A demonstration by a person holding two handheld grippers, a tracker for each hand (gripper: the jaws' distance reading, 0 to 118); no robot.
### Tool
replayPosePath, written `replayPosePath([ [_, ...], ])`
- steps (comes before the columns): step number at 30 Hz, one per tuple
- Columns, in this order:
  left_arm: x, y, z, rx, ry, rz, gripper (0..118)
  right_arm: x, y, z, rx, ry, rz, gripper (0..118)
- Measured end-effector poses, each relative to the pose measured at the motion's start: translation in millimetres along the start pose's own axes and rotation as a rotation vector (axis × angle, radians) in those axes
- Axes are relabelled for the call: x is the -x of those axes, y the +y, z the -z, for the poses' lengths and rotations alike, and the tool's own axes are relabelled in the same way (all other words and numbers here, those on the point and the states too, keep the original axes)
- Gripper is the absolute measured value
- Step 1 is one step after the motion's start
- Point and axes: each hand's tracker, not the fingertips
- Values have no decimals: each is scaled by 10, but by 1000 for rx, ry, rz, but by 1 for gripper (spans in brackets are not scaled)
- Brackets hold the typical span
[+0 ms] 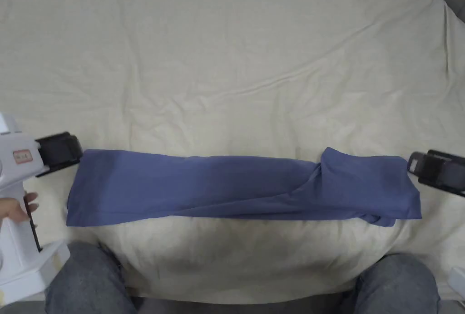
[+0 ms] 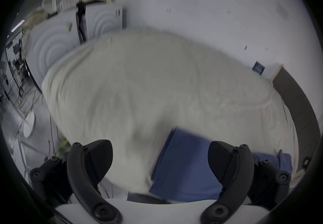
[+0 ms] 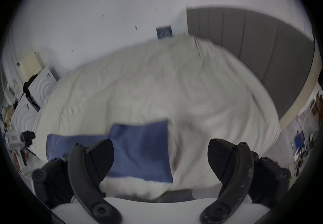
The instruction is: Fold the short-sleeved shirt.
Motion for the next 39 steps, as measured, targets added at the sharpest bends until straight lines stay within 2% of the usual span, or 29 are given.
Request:
replayPosePath([
  [3, -284, 148, -292, -205, -17, 96, 115, 184, 237, -240, -154, 25, -56, 111],
  [7, -702, 199, -613, -423, -7, 222, 118, 487, 375, -487, -358, 49, -90, 118],
  [9, -868, 157, -702, -503, -11, 274, 118, 657, 400, -548, -404, 22, -125, 118],
  [11, -1026, 90, -778, -563, -32, 312, 108, 803, 367, -541, -457, 28, -156, 118],
  [12, -1056, 76, -771, -566, -44, 312, 95, 857, 349, -533, -462, 31, -160, 118],
  [14, -1114, 58, -793, -550, -68, 282, 76, 936, 317, -490, -457, 46, -155, 118],
  [15, -1126, 49, -799, -547, -81, 278, 65, 963, 300, -479, -462, 64, -148, 112],
  [16, -1132, 37, -789, -551, -86, 277, 56, 994, 281, -465, -462, 80, -143, 101],
  [17, -1149, 18, -791, -557, -84, 283, 46, 1018, 262, -457, -461, 86, -144, 84],
  [19, -1182, -6, -803, -559, -67, 329, 18, 1059, 220, -426, -464, 84, -147, 39],
  [20, -1184, -7, -774, -563, -67, 331, 6, 1071, 217, -411, -458, 84, -153, 21],
  [21, -1183, -5, -773, -563, -68, 330, 0, 1081, 211, -396, -453, 85, -153, 9],
  [23, -1168, -1, -782, -548, -83, 326, 0, 1095, 193, -387, -451, 88, -140, 2],
  [28, -1123, 10, -747, -507, -90, 304, 0, 1106, 251, -330, -423, 68, -118, 1],
  [36, -479, 395, -348, -170, -154, 128, 1, 1148, 287, -230, -376, 95, -153, 1],
  [37, -358, 440, -254, -102, -186, 116, 4, 1160, 289, -196, -372, 88, -152, 1],
  [38, -217, 477, -153, -45, -211, 90, 13, 1175, 289, -170, -365, 86, -148, 1],
  [39, -84, 486, -52, 0, -224, 59, 42, 1183, 295, -133, -351, 89, -141, 1],
])
